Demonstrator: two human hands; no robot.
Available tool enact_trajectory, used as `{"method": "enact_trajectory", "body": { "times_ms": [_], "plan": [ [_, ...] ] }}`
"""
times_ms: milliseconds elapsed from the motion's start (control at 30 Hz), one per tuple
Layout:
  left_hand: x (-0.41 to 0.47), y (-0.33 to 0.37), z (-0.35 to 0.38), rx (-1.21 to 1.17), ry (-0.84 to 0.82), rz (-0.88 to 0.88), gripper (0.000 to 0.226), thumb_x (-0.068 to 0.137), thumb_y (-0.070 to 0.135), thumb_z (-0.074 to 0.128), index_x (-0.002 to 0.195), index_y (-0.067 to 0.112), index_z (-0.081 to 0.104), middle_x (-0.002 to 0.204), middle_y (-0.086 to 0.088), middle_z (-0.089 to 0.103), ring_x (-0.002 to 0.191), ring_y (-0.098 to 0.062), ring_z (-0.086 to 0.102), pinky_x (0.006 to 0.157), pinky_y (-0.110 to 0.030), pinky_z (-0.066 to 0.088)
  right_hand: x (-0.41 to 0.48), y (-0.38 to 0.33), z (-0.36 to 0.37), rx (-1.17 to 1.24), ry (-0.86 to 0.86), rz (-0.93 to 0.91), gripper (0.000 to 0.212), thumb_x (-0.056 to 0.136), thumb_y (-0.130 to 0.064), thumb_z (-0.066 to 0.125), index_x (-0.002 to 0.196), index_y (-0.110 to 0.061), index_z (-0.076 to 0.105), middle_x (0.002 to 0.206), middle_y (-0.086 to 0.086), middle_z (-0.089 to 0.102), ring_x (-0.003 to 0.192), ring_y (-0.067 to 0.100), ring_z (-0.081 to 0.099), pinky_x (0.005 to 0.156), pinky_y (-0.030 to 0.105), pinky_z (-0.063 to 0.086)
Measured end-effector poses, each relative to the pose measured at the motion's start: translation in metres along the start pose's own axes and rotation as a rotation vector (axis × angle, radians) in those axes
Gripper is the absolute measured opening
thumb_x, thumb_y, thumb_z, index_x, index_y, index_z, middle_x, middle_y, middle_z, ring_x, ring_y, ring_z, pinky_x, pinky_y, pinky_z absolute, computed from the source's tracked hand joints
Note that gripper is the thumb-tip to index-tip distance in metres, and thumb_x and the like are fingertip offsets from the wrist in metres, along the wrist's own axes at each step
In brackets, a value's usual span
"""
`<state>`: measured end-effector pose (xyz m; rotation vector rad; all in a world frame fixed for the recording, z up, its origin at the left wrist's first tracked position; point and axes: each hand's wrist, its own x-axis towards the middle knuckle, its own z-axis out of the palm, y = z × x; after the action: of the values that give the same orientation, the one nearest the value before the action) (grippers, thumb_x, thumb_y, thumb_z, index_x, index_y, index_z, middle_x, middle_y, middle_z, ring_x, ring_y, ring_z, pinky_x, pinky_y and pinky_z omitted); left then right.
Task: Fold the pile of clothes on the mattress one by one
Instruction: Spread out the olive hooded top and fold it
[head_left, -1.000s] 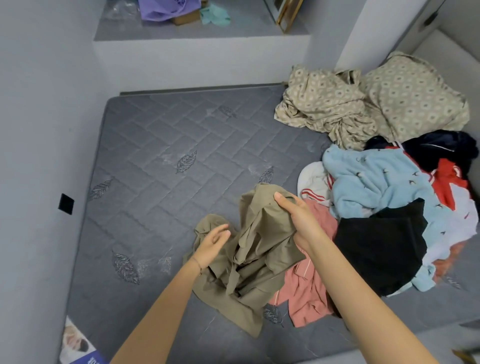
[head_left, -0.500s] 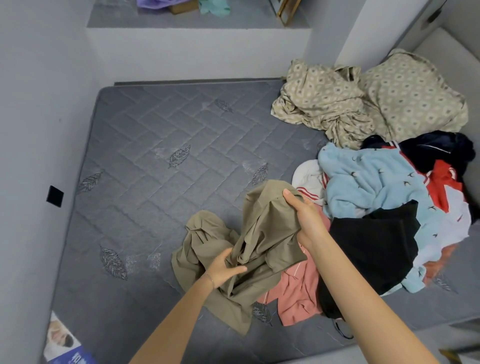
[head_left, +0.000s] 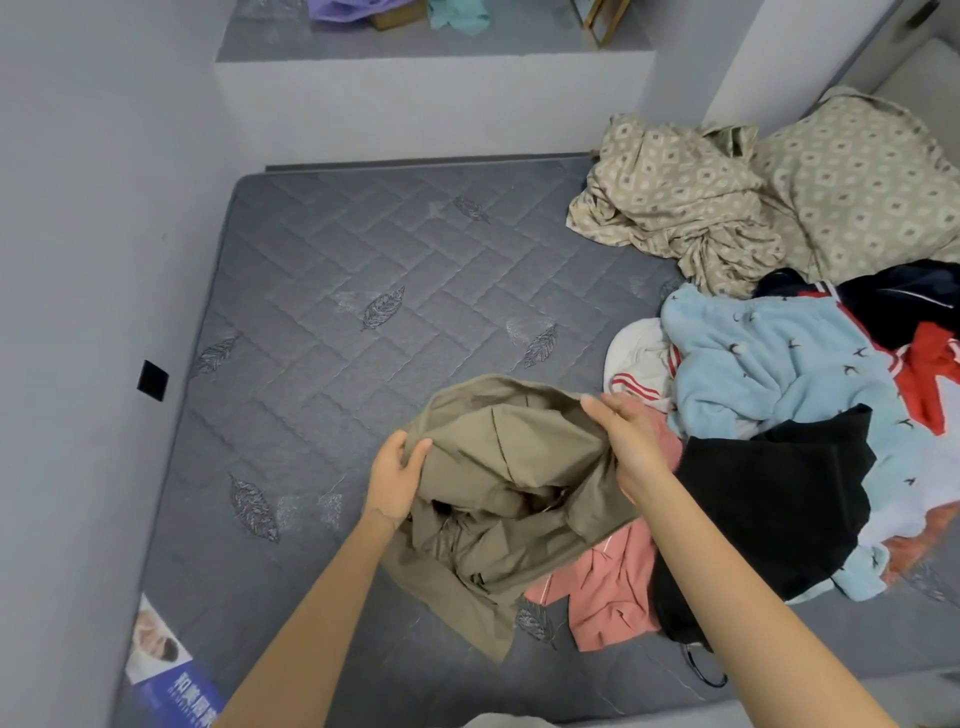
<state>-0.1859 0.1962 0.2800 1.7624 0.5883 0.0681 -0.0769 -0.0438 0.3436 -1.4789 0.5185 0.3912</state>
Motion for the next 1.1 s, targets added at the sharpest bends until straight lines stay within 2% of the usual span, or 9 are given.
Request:
{"method": "enact_trajectory", "body": {
  "times_ms": [200, 333, 433, 533, 633, 733, 867, 1000, 1100],
  "plan": [
    [0.009, 0.019, -0.027, -0.069, 0.064, 0.024, 0.032, 0.097, 0.017, 0.055, 0.069, 0.005, 0.042, 0.066, -0.009, 0.036, 0.062, -0.015, 0.034, 0.057, -0.029, 0.029, 0.003, 0.027, 0.012, -0.146, -0.159, 0.165, 0.078, 0.075, 0.016, 0.069, 0.142, -0.004, 0.035, 0.133, 0.025, 0.051, 0.109, 0.027, 0.056, 0.105, 0.042, 0.043],
    [0.012, 0.015, -0.040, -0.243, -0.088, -0.142, 0.019, 0.095, 0.011, 0.055, 0.081, 0.007, 0.067, 0.073, 0.001, 0.072, 0.068, -0.009, 0.065, 0.061, -0.020, 0.051, 0.001, 0.044, 0.012, -0.496, -0.155, 0.239, 0.027, 0.073, 0.017, 0.070, 0.084, -0.005, 0.060, 0.070, 0.003, 0.063, 0.071, 0.022, 0.055, 0.054, 0.015, 0.046],
    [0.010, 0.006, -0.050, -0.424, -0.277, -0.236, 0.020, 0.091, -0.002, 0.056, 0.106, 0.005, 0.066, 0.097, -0.004, 0.074, 0.091, -0.014, 0.070, 0.073, -0.022, 0.055, 0.003, 0.063, 0.003, -0.971, -0.189, 0.152, 0.025, 0.080, -0.004, 0.073, 0.065, -0.006, 0.054, 0.067, 0.002, 0.051, 0.068, 0.021, 0.047, 0.053, 0.021, 0.036],
    [0.009, -0.001, -0.060, -0.133, -0.340, -0.176, 0.020, 0.092, -0.004, 0.055, 0.103, 0.008, 0.067, 0.094, 0.001, 0.074, 0.087, -0.010, 0.069, 0.073, -0.018, 0.053, 0.006, 0.084, -0.006, -1.125, -0.195, 0.094, 0.040, 0.090, -0.014, 0.062, 0.058, -0.014, 0.040, 0.059, 0.000, 0.040, 0.077, 0.021, 0.045, 0.047, 0.022, 0.030],
    [0.010, -0.007, -0.063, 0.248, -0.326, -0.043, 0.020, 0.096, -0.003, 0.046, 0.096, 0.009, 0.062, 0.092, 0.000, 0.065, 0.084, -0.014, 0.060, 0.069, -0.010, 0.044, 0.007, 0.096, -0.016, -1.086, -0.174, 0.109, 0.031, 0.099, -0.019, 0.048, 0.070, -0.008, 0.050, 0.073, 0.010, 0.056, 0.082, 0.026, 0.050, 0.055, 0.021, 0.034],
    [0.010, -0.017, -0.065, 0.473, -0.240, 0.030, 0.019, 0.099, 0.001, 0.039, 0.103, 0.005, 0.057, 0.093, -0.006, 0.057, 0.090, -0.019, 0.051, 0.070, -0.024, 0.035, 0.009, 0.099, -0.026, -0.988, -0.093, 0.138, 0.033, 0.103, -0.023, 0.039, 0.103, 0.001, 0.062, 0.112, 0.027, 0.063, 0.104, 0.037, 0.058, 0.085, 0.035, 0.043],
    [0.010, -0.024, -0.073, 0.644, -0.259, -0.001, 0.017, 0.103, 0.015, 0.032, 0.092, 0.007, 0.042, 0.081, -0.019, 0.058, 0.075, -0.030, 0.055, 0.066, -0.036, 0.038, 0.008, 0.095, -0.032, -0.961, -0.035, 0.175, 0.046, 0.105, -0.032, 0.032, 0.116, 0.004, 0.060, 0.123, 0.028, 0.058, 0.115, 0.040, 0.054, 0.095, 0.039, 0.040],
    [0.010, -0.016, -0.077, 0.626, -0.207, 0.028, 0.013, 0.102, 0.014, 0.038, 0.090, 0.009, 0.038, 0.077, -0.019, 0.054, 0.073, -0.027, 0.052, 0.064, -0.035, 0.033, 0.004, 0.084, -0.026, -0.887, -0.038, 0.176, 0.046, 0.102, -0.036, 0.038, 0.085, -0.002, 0.064, 0.100, 0.024, 0.062, 0.097, 0.035, 0.057, 0.084, 0.035, 0.040],
    [0.013, -0.003, -0.086, 0.527, -0.257, -0.105, 0.028, 0.093, 0.031, 0.060, 0.105, 0.014, 0.042, 0.089, -0.004, 0.056, 0.087, -0.024, 0.056, 0.068, -0.031, 0.037, -0.005, 0.070, -0.011, -0.775, 0.026, 0.123, 0.049, 0.094, -0.041, 0.054, 0.054, -0.017, 0.043, 0.065, 0.008, 0.049, 0.075, 0.025, 0.047, 0.071, 0.032, 0.034]
  ]
}}
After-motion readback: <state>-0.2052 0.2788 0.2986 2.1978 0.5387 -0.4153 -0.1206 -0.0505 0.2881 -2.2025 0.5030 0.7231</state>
